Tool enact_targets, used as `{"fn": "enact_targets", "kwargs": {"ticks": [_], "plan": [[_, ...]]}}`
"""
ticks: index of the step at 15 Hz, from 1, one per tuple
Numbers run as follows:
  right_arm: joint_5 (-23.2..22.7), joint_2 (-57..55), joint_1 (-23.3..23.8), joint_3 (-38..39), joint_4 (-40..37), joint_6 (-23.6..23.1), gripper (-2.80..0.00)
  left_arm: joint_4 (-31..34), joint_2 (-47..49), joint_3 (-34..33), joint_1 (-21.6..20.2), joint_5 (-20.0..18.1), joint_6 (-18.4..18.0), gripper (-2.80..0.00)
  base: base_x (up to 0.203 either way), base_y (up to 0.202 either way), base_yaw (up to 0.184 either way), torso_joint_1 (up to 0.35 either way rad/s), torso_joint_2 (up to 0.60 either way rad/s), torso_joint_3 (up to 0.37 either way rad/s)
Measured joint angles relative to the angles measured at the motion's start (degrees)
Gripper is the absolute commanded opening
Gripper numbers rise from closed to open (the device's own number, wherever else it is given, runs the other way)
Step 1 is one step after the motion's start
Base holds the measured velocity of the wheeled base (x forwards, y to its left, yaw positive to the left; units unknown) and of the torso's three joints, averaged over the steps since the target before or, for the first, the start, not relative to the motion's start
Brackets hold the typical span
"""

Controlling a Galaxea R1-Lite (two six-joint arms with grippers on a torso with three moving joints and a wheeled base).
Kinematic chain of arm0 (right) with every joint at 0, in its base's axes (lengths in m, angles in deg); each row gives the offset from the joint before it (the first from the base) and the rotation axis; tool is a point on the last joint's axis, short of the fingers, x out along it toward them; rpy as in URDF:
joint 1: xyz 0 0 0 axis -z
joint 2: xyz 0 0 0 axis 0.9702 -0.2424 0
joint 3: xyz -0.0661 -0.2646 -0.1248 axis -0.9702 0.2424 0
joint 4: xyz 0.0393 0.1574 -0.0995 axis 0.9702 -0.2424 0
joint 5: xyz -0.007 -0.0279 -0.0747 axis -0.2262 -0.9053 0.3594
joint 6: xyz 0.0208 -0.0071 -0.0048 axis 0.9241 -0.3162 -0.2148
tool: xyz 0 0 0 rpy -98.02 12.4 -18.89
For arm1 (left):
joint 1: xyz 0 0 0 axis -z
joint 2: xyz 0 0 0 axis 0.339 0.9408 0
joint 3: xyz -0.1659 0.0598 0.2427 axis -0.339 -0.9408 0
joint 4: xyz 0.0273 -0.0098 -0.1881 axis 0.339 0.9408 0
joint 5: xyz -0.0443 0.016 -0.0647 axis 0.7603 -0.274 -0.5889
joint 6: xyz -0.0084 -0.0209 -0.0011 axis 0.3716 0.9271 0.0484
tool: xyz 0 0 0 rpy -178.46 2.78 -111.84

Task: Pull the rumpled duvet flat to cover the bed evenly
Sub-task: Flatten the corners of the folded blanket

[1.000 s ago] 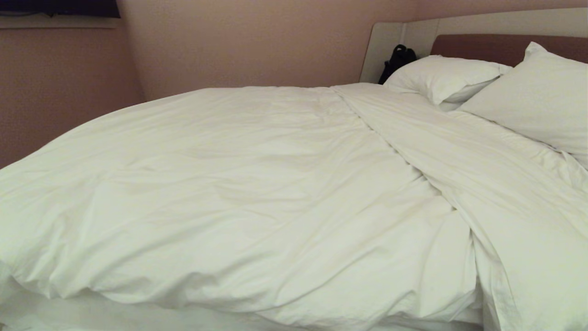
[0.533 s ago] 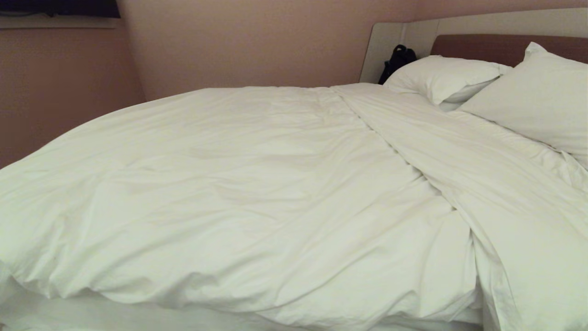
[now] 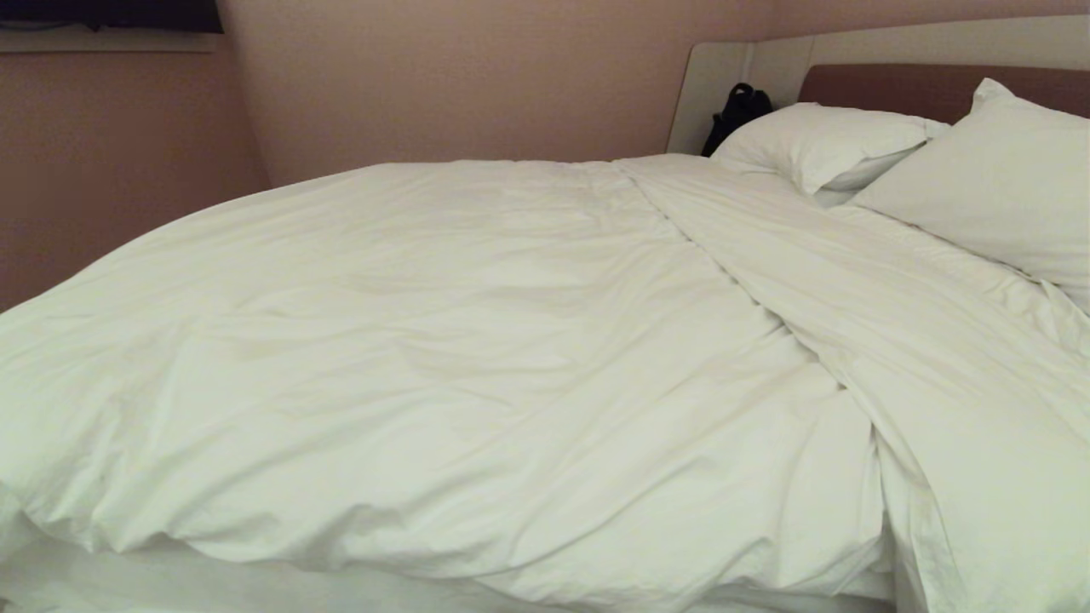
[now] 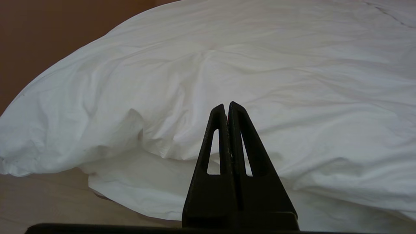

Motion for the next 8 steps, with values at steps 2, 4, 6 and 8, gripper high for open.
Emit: {"fn": "enact_targets", "kwargs": {"ticks": [2,4,6,8], "plan": [[0.0,0.0,0.0,0.0,0.0,0.0,-2.80,-0.1,-0.5,-0.5,1.7,0.1,0.0,-2.80,0.000,0.000,0.000,0.000,0.00,0.000],[0.0,0.0,0.0,0.0,0.0,0.0,-2.80,-0.2,-1.2,-1.8,3.1,0.1,-1.0,-2.80,0.000,0.000,0.000,0.000,0.00,0.000],[0.0,0.0,0.0,0.0,0.0,0.0,-2.80,-0.3,-2.8,-3.7,4.2,0.0,-2.1,-2.80,0.000,0.000,0.000,0.000,0.00,0.000],[0.0,0.0,0.0,0.0,0.0,0.0,-2.80,-0.5,-6.3,-6.4,5.6,-0.3,-5.0,-2.80,0.000,0.000,0.000,0.000,0.00,0.000]]}}
